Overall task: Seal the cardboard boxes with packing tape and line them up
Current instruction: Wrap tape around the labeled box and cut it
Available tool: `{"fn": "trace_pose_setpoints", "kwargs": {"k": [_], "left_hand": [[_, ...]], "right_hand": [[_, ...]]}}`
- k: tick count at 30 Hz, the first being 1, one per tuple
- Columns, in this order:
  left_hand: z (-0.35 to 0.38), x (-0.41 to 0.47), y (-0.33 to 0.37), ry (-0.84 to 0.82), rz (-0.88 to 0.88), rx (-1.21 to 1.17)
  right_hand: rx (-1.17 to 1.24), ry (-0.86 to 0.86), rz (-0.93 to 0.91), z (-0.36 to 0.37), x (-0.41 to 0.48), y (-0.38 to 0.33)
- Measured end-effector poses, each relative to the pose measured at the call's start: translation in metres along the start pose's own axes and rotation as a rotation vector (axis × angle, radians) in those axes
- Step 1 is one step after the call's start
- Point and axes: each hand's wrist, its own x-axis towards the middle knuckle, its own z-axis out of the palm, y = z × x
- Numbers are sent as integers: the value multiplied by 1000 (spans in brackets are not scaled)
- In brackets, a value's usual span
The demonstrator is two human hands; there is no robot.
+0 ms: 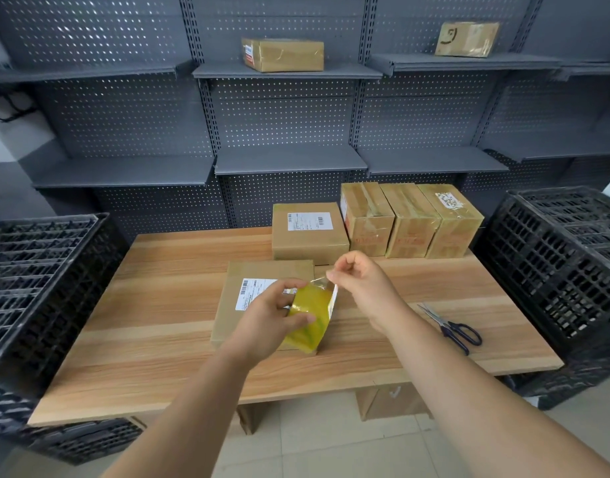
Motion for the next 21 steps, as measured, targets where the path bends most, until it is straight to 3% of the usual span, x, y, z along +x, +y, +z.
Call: {"fn": "trace_pose_setpoints", "kwargs": {"k": [4, 10, 14, 21], "left_hand": [[-6, -5, -5, -33, -32, -71], [-3, -3, -7, -31, -39, -61], [-3, -1, -10, -15, -26, -32], [-4, -3, -17, -88, -12, 73]], "right_hand": [[139, -75, 82, -4, 9, 1], [103, -233, 105, 8, 3, 2], [-108, -117, 18, 16, 2, 4], [-121, -60, -55, 14, 2, 7]]}}
